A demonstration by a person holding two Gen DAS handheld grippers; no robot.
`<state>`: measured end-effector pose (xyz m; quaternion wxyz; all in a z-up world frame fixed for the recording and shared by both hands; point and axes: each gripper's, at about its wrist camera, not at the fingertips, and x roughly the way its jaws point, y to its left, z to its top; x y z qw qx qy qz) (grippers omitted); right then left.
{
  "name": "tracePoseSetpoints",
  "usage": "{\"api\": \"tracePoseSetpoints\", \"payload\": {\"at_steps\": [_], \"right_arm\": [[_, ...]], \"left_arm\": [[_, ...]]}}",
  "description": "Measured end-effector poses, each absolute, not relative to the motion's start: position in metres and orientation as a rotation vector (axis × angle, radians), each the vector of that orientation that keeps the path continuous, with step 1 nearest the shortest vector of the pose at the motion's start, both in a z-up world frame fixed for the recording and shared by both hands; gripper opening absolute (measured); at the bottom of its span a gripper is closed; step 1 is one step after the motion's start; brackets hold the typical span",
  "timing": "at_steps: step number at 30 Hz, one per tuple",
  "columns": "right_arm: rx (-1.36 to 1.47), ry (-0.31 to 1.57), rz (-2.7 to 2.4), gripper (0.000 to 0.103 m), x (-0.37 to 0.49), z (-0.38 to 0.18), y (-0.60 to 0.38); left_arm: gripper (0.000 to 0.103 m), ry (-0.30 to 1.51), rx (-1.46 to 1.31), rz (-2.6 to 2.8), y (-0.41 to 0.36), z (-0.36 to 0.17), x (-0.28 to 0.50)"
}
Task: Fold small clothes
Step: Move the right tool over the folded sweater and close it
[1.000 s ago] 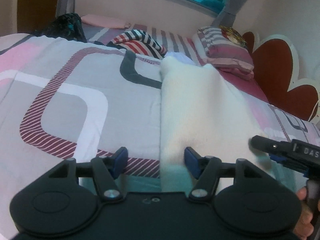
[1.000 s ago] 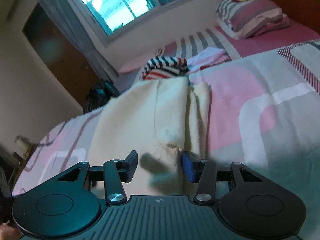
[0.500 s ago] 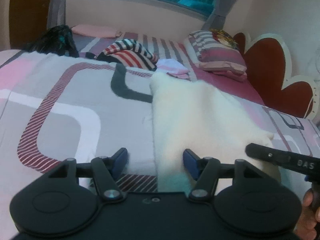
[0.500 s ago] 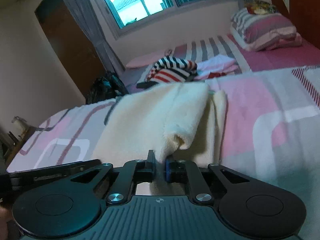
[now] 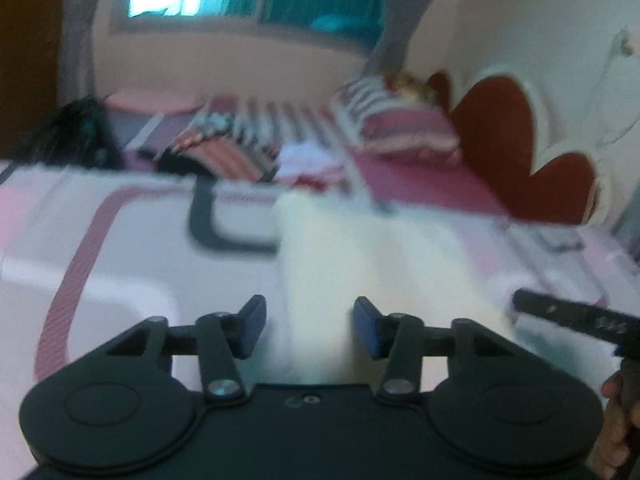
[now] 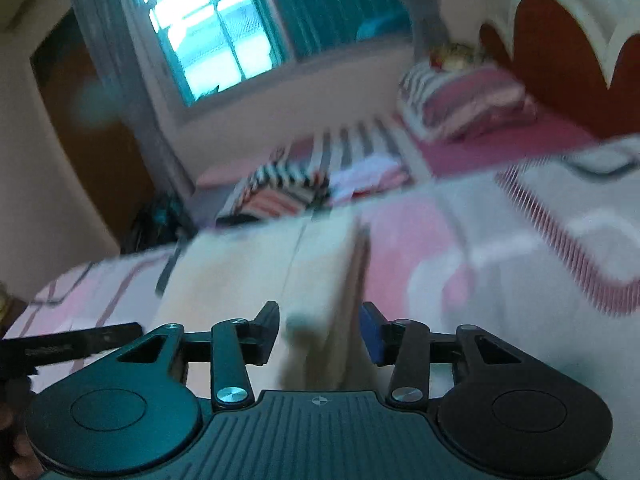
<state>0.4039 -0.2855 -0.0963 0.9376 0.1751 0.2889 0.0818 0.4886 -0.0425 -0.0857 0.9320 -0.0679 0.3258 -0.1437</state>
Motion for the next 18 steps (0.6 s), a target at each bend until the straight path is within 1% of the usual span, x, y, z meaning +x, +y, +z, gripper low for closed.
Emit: {"api": "tracePoseSetpoints", "payload": {"at_steps": [1,2,3,4,6,7,8,10,12,15,18], "right_arm": [[0.349,0.581,0.178,0.039,0.410,-0.094,-0.285],[0.320,0.582,0.195,0.027,0.419,-0.092,-0.281],[0.285,0.592,0.214,0.020,0.430,-0.091,-0.273],[0.255,0.599,0.234,0.017,0.440,-0.092,-0.266],[0.182,0.658,0.245,0.005,0.464,-0.103,-0.250],[0.118,0.696,0.215,0.005,0.474,-0.112,-0.242],[0.061,0.719,0.183,0.000,0.481,-0.121,-0.238],[0.000,0.742,0.123,0.000,0.489,-0.129,-0.238],[0.009,0.743,0.126,0.000,0.484,-0.125,-0.241],[0.106,0.646,0.164,0.000,0.456,-0.104,-0.254],[0.126,0.658,0.257,0.000,0.431,-0.102,-0.245]], "left_arm": [[0.044,0.660,-0.138,-0.317,-0.046,-0.083,0.495],[0.044,0.661,-0.115,-0.329,-0.053,-0.081,0.503],[0.048,0.668,-0.086,-0.334,-0.061,-0.082,0.512],[0.048,0.687,-0.068,-0.336,-0.068,-0.086,0.521],[0.046,0.743,-0.049,-0.345,-0.080,-0.101,0.537],[0.046,0.772,-0.031,-0.355,-0.086,-0.111,0.540],[0.046,0.774,-0.017,-0.365,-0.088,-0.117,0.539],[0.046,0.774,0.005,-0.380,-0.090,-0.115,0.536],[0.039,0.771,-0.018,-0.406,-0.081,-0.107,0.527],[0.039,0.740,-0.059,-0.432,-0.068,-0.104,0.501],[0.039,0.713,-0.020,-0.395,-0.071,-0.109,0.476]]}}
